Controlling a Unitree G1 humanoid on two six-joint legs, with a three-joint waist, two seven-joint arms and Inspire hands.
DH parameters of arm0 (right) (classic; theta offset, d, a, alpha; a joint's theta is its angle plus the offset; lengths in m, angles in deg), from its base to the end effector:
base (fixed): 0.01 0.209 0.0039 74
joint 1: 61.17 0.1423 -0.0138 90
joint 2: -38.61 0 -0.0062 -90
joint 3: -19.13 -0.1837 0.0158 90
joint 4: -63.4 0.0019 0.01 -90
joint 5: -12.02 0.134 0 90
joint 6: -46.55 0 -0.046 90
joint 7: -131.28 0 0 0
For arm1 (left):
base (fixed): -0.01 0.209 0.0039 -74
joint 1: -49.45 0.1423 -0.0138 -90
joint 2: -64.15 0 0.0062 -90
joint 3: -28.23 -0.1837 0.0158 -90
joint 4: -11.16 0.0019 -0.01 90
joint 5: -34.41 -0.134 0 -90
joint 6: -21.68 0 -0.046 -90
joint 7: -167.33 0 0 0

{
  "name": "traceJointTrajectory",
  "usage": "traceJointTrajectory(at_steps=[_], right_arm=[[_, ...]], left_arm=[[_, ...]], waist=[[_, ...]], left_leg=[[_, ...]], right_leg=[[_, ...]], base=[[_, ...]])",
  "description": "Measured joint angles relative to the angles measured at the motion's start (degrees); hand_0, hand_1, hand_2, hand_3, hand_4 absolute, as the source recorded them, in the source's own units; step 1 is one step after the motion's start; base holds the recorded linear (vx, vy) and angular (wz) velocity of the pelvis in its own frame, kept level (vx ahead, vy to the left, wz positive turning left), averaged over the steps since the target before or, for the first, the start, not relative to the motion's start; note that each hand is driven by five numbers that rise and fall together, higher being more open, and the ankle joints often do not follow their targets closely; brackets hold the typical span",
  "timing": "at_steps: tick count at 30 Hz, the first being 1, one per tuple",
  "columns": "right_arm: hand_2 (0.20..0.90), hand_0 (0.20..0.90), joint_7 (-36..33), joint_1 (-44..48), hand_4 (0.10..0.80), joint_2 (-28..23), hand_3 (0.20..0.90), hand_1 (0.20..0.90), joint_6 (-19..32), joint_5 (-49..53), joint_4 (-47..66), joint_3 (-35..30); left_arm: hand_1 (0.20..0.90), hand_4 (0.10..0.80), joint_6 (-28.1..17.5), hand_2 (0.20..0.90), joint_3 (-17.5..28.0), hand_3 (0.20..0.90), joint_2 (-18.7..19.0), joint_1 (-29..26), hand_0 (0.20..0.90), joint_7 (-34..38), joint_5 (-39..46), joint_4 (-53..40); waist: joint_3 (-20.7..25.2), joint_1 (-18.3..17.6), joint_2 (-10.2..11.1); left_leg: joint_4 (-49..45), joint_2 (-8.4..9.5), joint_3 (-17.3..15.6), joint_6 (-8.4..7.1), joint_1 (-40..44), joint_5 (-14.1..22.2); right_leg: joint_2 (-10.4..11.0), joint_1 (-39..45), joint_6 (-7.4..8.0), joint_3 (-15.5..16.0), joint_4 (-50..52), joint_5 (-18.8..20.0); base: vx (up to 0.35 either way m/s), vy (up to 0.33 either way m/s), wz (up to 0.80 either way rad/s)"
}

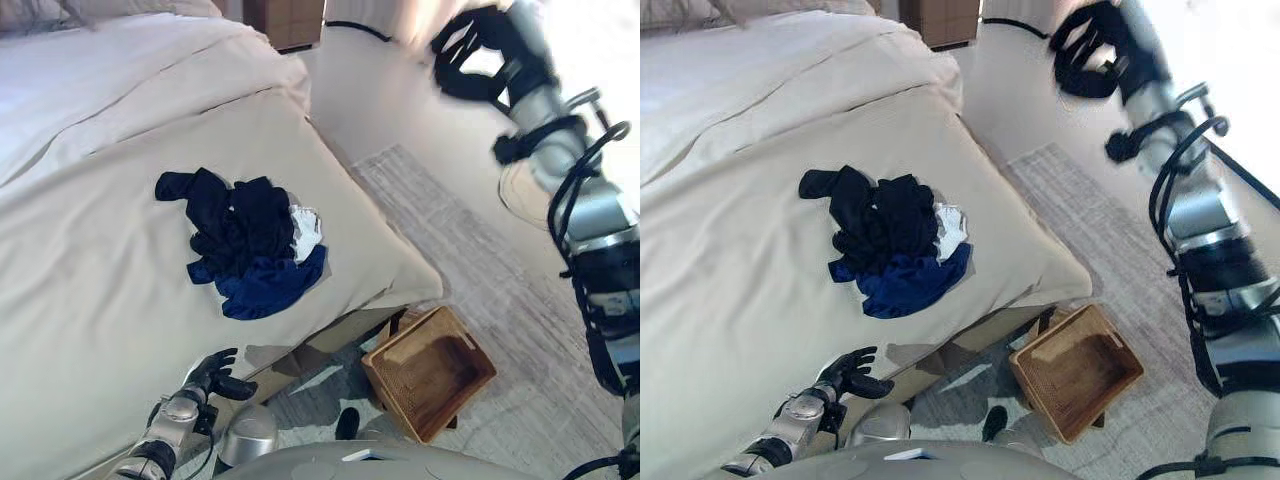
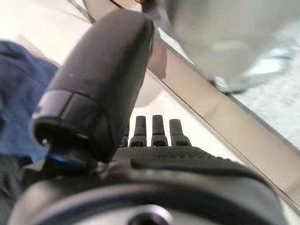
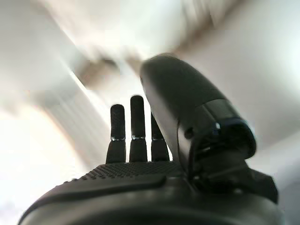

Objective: Pick up the clothes from the bed and place them into the basket

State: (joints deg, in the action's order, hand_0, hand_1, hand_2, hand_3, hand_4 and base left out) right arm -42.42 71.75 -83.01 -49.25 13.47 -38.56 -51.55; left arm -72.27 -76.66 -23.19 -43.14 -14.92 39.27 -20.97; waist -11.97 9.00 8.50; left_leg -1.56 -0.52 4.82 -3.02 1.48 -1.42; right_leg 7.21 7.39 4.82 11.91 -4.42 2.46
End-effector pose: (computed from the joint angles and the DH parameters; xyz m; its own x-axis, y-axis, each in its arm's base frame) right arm 0.3000 -0.2262 0.2155 0.9512 0.2568 0.1710 -0.0201 0.6047 -0.7962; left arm 0.1225 0.2300 -0.0881 0.5989 0.0761 -0.7972 0.2103 0.9456 0.2483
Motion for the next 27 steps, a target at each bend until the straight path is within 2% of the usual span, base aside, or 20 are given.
traceJointTrajectory(at_steps=[3, 6, 7, 9, 12, 14, 17, 21, 23, 27], right_arm=[[0.9, 0.9, 5.7, -0.6, 0.8, 4.2, 0.9, 0.9, -0.6, -4.1, -8.6, 6.7], [0.9, 0.9, 5.7, -0.3, 0.8, 6.5, 0.9, 0.9, -0.6, -7.3, -15.9, 11.0], [0.9, 0.9, 5.4, 0.7, 0.8, 7.4, 0.9, 0.9, -0.7, -9.2, -20.4, 12.3], [0.9, 0.9, 4.6, 3.4, 0.8, 8.5, 0.9, 0.9, -0.7, -12.5, -24.9, 14.5], [0.9, 0.9, 1.3, 9.8, 0.8, 11.1, 0.9, 0.9, -0.6, -16.6, -31.9, 18.2], [0.9, 0.9, -0.9, 13.2, 0.8, 12.9, 0.9, 0.9, -0.6, -19.8, -34.4, 19.7], [0.9, 0.9, -3.6, 16.4, 0.8, 15.8, 0.9, 0.9, -0.3, -25.1, -38.8, 20.5], [0.9, 0.9, -6.2, 19.2, 0.8, 17.2, 0.9, 0.9, -2.9, -29.2, -45.0, 21.7], [0.9, 0.9, -6.2, 20.7, 0.8, 17.4, 0.9, 0.9, -4.9, -30.4, -48.9, 21.6], [0.9, 0.9, -5.2, 22.6, 0.8, 18.3, 0.9, 0.9, -9.2, -34.2, -55.4, 21.5]], left_arm=[[0.9, 0.8, 0.0, 0.9, -1.7, 0.9, -0.4, -0.4, 0.9, -0.5, 0.0, -0.2], [0.9, 0.8, 0.4, 0.9, -2.7, 0.9, -0.1, -1.5, 0.9, -0.4, 0.0, -0.2], [0.9, 0.8, 0.3, 0.9, -2.9, 0.9, -0.1, -2.7, 0.9, -0.4, 0.6, -0.4], [0.9, 0.8, -0.3, 0.9, -2.9, 0.9, -0.3, -4.3, 0.9, -0.6, 2.0, -1.1], [0.9, 0.8, -1.8, 0.9, -2.9, 0.9, -0.6, -6.8, 0.9, -0.9, 3.2, -2.8], [0.9, 0.8, -2.2, 0.9, -2.7, 0.9, -0.1, -8.2, 0.9, 0.5, 4.0, -2.6], [0.9, 0.8, -1.7, 0.9, -1.9, 0.9, 1.1, -9.3, 0.9, 1.9, 4.0, 1.2], [0.9, 0.8, -1.4, 0.9, -0.3, 0.9, 3.9, -6.9, 0.9, 2.6, 4.2, 3.8], [0.9, 0.8, -1.8, 0.9, -0.3, 0.9, 4.0, -6.5, 0.9, 2.1, 4.3, 3.8], [0.9, 0.8, -4.2, 0.9, -0.4, 0.9, 2.9, -6.4, 0.9, -0.1, 5.3, 3.2]], waist=[[0.0, 1.2, 0.0], [-0.3, 4.4, 0.0], [-1.1, 6.7, -0.3], [-3.6, 10.3, -0.9], [-7.8, 13.5, -1.9], [-10.2, 16.3, -2.1], [-11.8, 18.2, -2.7], [-13.2, 21.9, -3.5], [-13.9, 23.2, -4.6], [-14.3, 25.3, -5.1]], left_leg=[[-0.2, -0.39, 2.5, -0.87, -1.2, -0.6], [-0.1, -0.64, 5.6, -1.85, -3.9, -2.2], [0.0, -0.71, 7.9, -2.3, -6.3, -3.1], [0.1, -0.68, 10.0, -2.75, -8.5, -4.1], [0.2, -0.48, 12.6, -3.63, -11.3, -4.5], [0.2, -0.25, 13.0, -3.8, -13.0, -4.8], [0.3, 0.65, 14.8, -4.0, -14.3, -4.9], [0.3, 3.07, 17.2, -3.52, -15.2, -5.9], [-0.1, 4.46, 18.6, -3.57, -15.2, -6.0], [-0.1, 5.97, 20.0, -3.62, -15.5, -5.9]], right_leg=[[-0.7, 0.7, 0.02, 2.7, -0.8, 0.0], [-1.4, -0.7, 0.02, 5.7, -0.8, 0.0], [-1.8, -2.0, 0.01, 7.6, -0.8, 0.0], [-2.0, -3.2, 0.02, 9.7, -0.8, -0.1], [-2.0, -4.8, 0.17, 12.3, -0.6, -0.3], [-1.8, -6.3, 0.06, 12.9, 0.0, -0.4], [-1.0, -6.9, 0.65, 14.7, 0.7, -0.8], [0.9, -6.6, 1.7, 18.1, 1.7, -1.5], [1.9, -5.7, 2.45, 19.7, 2.2, -2.2], [3.3, -5.6, 3.16, 21.4, 3.6, -3.2]], base=[[-0.11, -0.072, 0.42], [-0.226, -0.065, 0.63], [-0.181, -0.025, 0.72], [-0.19, -0.007, 0.62], [-0.106, 0.046, 0.43], [0.007, 0.053, 0.27], [0.059, 0.034, 0.33], [0.026, 0.088, 0.46], [0.034, 0.067, 0.46], [0.042, 0.048, 0.28]])
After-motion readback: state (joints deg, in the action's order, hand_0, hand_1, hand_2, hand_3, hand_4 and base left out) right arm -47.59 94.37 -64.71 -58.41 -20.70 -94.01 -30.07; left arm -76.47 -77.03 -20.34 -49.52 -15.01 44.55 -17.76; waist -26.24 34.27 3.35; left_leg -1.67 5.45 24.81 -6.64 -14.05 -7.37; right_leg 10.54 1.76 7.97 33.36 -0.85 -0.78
